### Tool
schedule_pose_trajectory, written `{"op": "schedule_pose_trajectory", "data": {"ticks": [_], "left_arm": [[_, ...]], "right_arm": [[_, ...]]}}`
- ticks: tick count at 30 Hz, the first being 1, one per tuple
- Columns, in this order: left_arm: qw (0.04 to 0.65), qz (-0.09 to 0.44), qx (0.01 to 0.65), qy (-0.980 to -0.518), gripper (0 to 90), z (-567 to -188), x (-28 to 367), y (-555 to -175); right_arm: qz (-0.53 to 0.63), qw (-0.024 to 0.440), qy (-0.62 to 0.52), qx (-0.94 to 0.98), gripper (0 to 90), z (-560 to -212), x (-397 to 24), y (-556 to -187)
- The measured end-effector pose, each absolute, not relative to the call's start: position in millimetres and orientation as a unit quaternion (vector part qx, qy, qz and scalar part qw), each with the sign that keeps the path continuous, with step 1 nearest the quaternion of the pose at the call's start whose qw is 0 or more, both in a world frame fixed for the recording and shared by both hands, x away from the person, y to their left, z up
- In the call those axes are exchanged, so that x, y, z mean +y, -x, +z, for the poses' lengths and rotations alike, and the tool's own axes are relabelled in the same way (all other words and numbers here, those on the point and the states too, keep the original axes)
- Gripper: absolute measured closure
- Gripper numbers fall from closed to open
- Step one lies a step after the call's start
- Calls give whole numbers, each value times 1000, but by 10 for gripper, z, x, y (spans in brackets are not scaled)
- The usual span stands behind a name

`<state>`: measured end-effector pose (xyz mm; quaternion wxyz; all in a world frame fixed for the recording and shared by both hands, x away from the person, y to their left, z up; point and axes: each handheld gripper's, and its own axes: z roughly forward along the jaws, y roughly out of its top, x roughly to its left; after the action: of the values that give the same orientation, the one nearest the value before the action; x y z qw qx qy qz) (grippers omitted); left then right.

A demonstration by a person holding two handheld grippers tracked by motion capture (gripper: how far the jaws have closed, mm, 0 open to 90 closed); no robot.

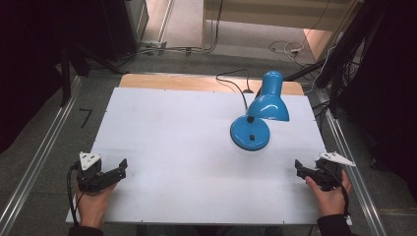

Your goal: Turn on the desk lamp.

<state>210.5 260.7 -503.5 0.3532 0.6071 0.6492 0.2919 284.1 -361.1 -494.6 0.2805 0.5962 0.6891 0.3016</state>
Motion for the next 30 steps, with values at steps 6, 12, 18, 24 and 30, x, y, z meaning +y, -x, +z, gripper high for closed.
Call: {"op": "schedule_pose_trajectory", "data": {"ticks": [6, 12, 18, 24, 30], "left_arm": [[354, 293, 648, -608, 138, -5028, 2599, -2099], [355, 292, 649, -606, 138, -5026, 2602, -2091], [356, 293, 651, -602, 138, -5025, 2617, -2086], [360, 297, 652, -598, 138, -5000, 2622, -2064], [360, 296, 651, -599, 138, -5000, 2627, -2055]], "right_arm": [[304, 273, -601, 687, 81, -4939, -3595, -2835], [309, 274, -598, 686, 81, -4923, -3578, -2827], [312, 280, -593, 687, 81, -4902, -3564, -2814], [315, 269, -596, 688, 82, -4869, -3572, -2829], [316, 268, -595, 689, 92, -4830, -3577, -2825]]}}
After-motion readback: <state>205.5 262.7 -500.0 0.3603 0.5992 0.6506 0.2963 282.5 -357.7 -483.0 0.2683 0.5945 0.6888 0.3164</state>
